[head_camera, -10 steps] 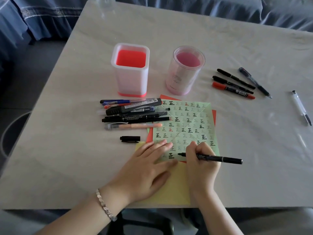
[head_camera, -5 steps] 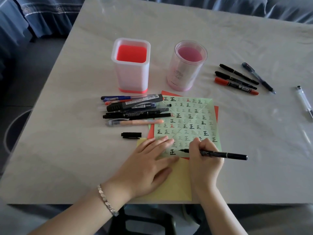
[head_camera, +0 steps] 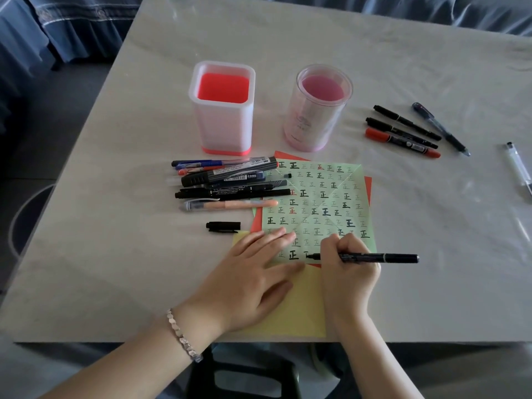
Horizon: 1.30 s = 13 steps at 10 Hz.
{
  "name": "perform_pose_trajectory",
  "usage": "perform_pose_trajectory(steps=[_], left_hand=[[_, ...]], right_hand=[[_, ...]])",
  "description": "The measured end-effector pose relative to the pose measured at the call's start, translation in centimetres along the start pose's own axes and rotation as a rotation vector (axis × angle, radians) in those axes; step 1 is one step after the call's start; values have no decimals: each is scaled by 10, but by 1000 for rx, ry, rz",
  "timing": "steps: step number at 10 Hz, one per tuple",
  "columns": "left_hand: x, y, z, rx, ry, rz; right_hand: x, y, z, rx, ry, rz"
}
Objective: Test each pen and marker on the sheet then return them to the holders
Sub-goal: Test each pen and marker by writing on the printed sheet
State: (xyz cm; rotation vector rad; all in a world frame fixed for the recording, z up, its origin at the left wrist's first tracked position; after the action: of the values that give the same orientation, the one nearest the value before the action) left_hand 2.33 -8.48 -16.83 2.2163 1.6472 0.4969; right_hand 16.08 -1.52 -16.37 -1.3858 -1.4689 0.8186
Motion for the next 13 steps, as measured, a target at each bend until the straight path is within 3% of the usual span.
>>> perform_pose_trajectory(steps=[9, 12, 13], left_hand=[[0, -1, 1, 7, 17, 8], [0, -1, 1, -14, 32, 20], [-3, -5, -6, -2, 178, -57]], right_hand=[[0, -1, 1, -18, -5, -20], [0, -6, -5, 134, 88, 135], [4, -6, -12, 169, 94, 204]])
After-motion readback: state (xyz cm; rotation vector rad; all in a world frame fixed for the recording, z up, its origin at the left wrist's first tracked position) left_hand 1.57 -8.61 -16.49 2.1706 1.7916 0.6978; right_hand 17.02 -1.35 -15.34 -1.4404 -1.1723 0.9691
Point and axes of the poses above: each hand's wrist, its own x-axis towards the middle knuckle, its own z-axis out of the palm, y = z × x, the point moved 3 cm from there along x, towards the middle knuckle, and after that the axes turned 2 degrees about -y, right-handed, at the moved point
